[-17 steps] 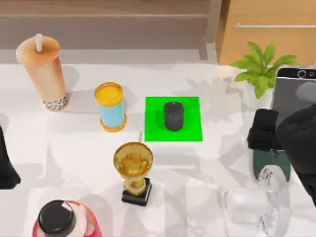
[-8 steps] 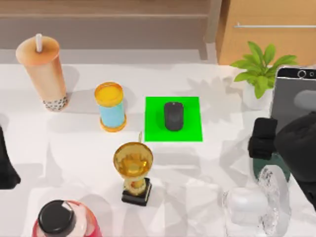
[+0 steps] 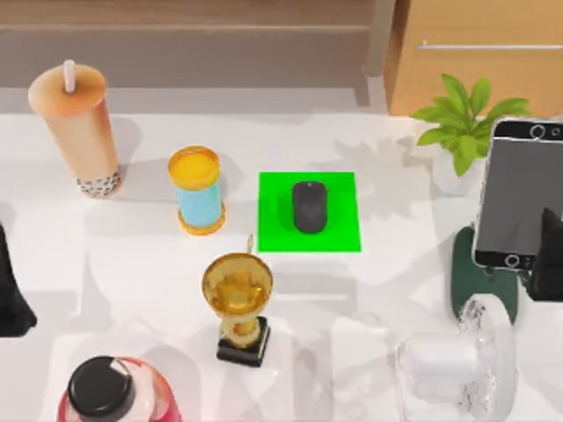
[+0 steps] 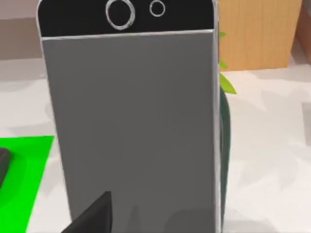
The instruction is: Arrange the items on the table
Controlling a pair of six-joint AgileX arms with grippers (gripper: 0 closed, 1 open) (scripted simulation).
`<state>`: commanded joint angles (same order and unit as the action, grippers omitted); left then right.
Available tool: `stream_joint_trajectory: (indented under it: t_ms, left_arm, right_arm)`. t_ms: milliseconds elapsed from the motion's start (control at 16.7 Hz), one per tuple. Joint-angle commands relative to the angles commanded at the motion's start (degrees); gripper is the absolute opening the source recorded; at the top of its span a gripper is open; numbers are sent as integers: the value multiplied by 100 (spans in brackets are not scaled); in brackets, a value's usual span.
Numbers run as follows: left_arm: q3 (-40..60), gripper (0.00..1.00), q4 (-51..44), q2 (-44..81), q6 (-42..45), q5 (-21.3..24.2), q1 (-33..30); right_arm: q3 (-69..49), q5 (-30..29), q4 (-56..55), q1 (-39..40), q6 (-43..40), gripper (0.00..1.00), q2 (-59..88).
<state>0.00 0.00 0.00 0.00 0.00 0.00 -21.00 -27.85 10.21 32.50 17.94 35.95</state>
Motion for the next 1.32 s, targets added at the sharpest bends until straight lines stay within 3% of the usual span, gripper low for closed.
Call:
stream_joint_trajectory:
  t_ms: [240,540,1020,1320]
  left_arm:
    - [0,100,0,0,0,0,0]
    - [0,100,0,0,0,0,0]
    - [6,100,57,57,-5,-7,-13]
    - [92,100,1214,1262,-79,-132,-234]
  right_arm:
    - [1109,1523,-543,-1686,-1163,100,-2062]
    - [1984,2609,-975,-3086,-1701,100,-3429]
    - [2100,2785,-1021,-3250,-1794,100,-3595]
    - [2100,2785,-1021,-3250,-1794,100,-3595]
